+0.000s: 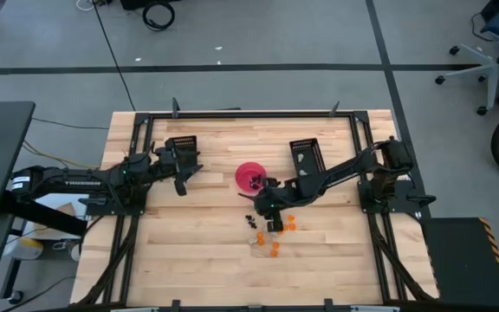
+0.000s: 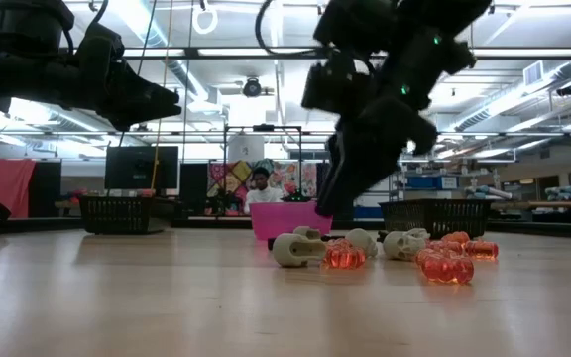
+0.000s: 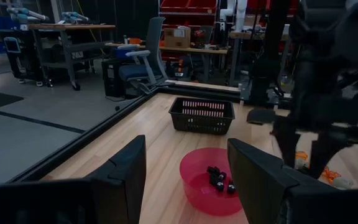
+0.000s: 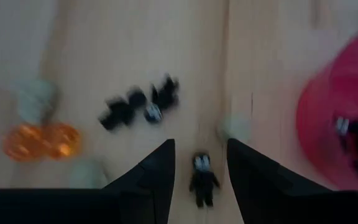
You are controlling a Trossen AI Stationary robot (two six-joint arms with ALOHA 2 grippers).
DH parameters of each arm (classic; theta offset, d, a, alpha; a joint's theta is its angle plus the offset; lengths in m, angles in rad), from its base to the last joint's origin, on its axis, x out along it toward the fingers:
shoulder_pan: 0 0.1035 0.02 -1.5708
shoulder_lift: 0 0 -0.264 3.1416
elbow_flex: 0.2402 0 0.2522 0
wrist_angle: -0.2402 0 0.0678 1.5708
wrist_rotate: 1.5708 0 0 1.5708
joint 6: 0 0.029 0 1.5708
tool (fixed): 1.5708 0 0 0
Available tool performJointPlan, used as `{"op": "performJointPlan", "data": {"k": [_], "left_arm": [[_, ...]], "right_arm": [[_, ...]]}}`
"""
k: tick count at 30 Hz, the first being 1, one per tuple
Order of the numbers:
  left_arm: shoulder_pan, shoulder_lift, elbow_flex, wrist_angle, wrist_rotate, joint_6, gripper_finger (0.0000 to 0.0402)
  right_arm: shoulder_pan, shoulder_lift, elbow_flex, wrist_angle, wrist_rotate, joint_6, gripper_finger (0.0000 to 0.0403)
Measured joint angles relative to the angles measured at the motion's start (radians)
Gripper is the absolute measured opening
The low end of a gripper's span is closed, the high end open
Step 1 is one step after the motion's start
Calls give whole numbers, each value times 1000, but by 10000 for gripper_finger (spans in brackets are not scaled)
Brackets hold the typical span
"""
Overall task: Sort Halloween decoration
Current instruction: Put the black skeleton toy into the pink bin
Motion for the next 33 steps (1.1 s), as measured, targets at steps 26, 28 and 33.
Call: {"op": "performJointPlan", "data": {"k": [26, 28, 33], "left_arm": [[0, 0, 0, 0, 0, -9, 194], [0, 0, 0, 0, 0, -9, 194], [0, 0, 0, 0, 0, -9, 194]], "right_arm": [[-1, 43, -30, 0, 46, -7, 25], [-5, 6, -35, -24, 73, -16, 32], [-24, -110, -30, 12, 123, -62, 37]]}}
